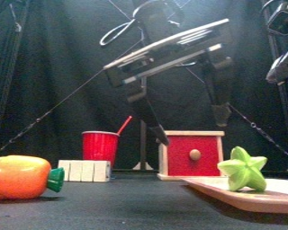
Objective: Grab knife
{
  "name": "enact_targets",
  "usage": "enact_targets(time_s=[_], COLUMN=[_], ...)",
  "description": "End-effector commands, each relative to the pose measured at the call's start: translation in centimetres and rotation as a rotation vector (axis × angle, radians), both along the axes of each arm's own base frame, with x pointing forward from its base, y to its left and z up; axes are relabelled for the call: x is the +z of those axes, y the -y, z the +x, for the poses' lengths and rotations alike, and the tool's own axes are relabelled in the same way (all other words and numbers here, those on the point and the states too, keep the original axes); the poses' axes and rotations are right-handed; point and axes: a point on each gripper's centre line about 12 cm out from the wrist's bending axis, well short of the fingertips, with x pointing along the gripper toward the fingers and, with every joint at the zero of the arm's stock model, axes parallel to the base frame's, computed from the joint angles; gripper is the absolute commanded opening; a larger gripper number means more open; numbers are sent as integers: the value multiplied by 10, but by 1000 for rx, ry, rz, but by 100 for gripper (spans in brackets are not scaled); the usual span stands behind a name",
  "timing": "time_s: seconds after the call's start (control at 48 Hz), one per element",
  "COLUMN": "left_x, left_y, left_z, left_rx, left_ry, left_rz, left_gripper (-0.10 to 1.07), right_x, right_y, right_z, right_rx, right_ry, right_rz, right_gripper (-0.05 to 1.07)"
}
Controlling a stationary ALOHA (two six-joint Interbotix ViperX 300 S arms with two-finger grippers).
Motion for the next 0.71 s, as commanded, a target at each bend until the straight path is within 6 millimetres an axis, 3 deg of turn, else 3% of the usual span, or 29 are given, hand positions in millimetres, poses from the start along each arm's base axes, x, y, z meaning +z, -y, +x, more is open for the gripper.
enact_targets(time_s=[0.0,0.271,0.417,0.562,0.688], left_x=[40,99,123,130,136], left_y=[-16,-74,-105,-130,-154], left_z=[-9,-55,-90,-125,-167], left_rx=[-2,-6,-25,-73,-119], left_ry=[67,161,208,244,310], left_rz=[47,239,369,457,488], left_gripper=[103,103,103,103,103], right_x=[13,35,47,51,51], right_y=[0,8,18,30,42], right_z=[5,17,27,38,44], right_rx=[-5,-53,-107,-179,-254], right_ry=[34,125,200,255,282], right_rz=[3,8,13,36,91], right_gripper=[2,2,2,2,2])
